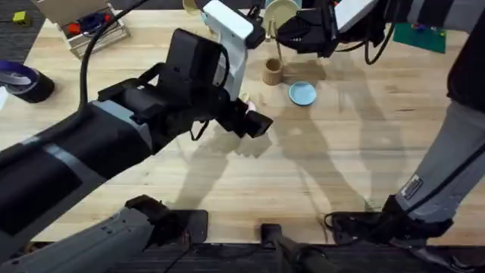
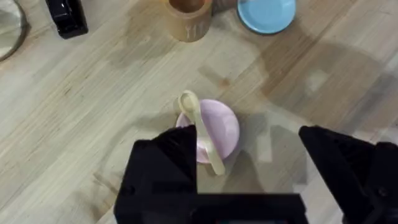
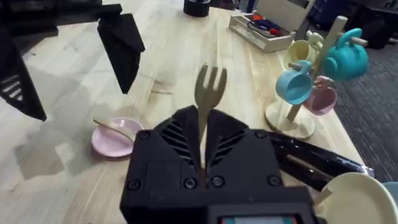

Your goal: Pick up a utensil and set it on the pink plate, then put the other utensil in the container.

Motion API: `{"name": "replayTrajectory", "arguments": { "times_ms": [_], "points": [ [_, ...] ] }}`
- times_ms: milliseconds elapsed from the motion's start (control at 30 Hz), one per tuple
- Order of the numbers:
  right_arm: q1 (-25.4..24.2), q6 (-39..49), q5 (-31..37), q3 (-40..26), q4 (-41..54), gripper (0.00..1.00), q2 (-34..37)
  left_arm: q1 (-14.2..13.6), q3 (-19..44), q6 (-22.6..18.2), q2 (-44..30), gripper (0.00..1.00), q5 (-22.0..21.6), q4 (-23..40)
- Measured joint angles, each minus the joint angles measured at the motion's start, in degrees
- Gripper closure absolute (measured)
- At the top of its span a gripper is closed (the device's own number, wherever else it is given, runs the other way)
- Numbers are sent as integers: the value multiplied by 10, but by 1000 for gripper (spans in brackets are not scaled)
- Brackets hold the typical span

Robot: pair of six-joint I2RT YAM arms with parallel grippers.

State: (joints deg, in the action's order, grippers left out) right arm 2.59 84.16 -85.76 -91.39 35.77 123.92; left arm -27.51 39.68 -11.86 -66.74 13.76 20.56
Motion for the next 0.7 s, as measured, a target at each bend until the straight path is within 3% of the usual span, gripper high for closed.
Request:
{"name": "replayTrajectory", "arguments": {
  "times_ms": [700],
  "points": [
    [5,-6,0,0,-12,969,2,0,0,0,0,7,0,0]
  ]
}}
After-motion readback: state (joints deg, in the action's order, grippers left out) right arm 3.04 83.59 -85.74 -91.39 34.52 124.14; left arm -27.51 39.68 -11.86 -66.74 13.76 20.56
